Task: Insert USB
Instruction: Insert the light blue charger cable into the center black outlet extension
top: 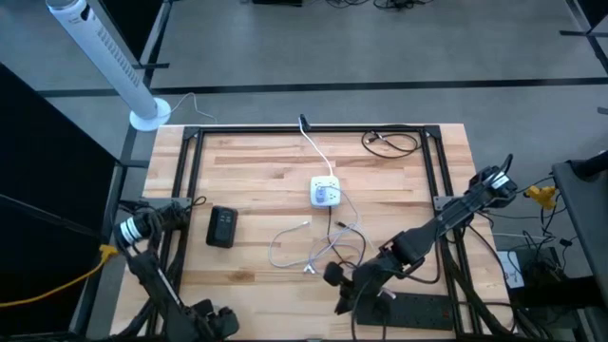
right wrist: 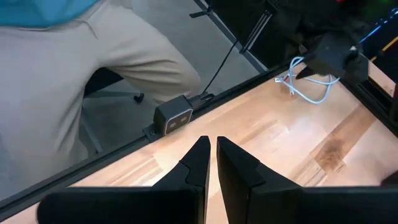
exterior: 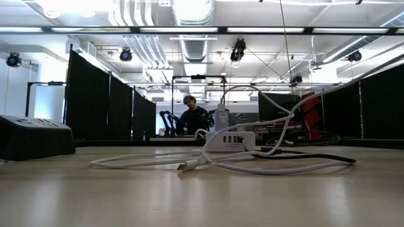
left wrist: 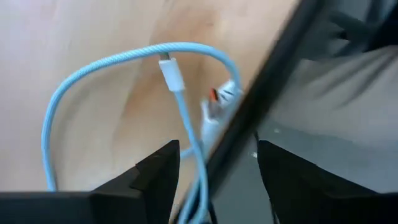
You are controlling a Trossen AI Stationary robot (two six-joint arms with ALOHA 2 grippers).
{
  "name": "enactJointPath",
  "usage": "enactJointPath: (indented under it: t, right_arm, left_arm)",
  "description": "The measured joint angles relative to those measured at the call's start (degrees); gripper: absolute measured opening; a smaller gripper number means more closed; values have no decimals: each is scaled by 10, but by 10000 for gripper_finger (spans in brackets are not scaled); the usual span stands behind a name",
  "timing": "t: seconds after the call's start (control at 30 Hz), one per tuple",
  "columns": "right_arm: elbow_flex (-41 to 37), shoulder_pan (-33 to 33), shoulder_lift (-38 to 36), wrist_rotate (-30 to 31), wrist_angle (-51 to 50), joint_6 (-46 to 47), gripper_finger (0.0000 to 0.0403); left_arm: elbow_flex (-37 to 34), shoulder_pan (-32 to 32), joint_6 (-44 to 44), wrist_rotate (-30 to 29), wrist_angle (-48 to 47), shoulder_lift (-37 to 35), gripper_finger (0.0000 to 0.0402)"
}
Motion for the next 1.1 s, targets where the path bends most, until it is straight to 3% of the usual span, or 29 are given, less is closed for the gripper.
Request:
enactJointPath:
  t: [0.23, 0.43, 0.53, 0.63, 0.73, 0.87, 0.93, 1.03, 1.1]
  right_arm:
    - [0, 15, -7, 11, -22, 15, 14]
    - [0, 27, -13, 57, -42, 31, 14]
    - [0, 35, -18, 95, -62, 31, 14]
    - [-18, 42, -28, 142, -50, 29, 14]
    - [-53, 41, -34, 193, -13, 31, 14]
    - [-124, 17, -37, 229, 123, 23, 13]
    - [-160, 4, -42, 244, 201, 20, 13]
    - [-218, -8, -43, 250, 391, 15, 14]
    - [-260, -16, -38, 210, 537, 16, 13]
  left_arm:
    - [3, 6, 43, 23, -12, 45, 145]
    - [1, 44, 144, 45, -20, 37, 17]
    - [3, 65, 171, 28, -26, 27, 14]
    - [22, 86, 190, -97, -64, 10, 14]
    - [51, 87, 194, -260, -108, -18, 14]
    - [50, 75, 195, -545, -137, -68, 13]
    - [39, 73, 194, -658, -139, -85, 12]
    - [26, 66, 194, -736, -136, -91, 12]
    - [14, 66, 194, -765, -120, -91, 12]
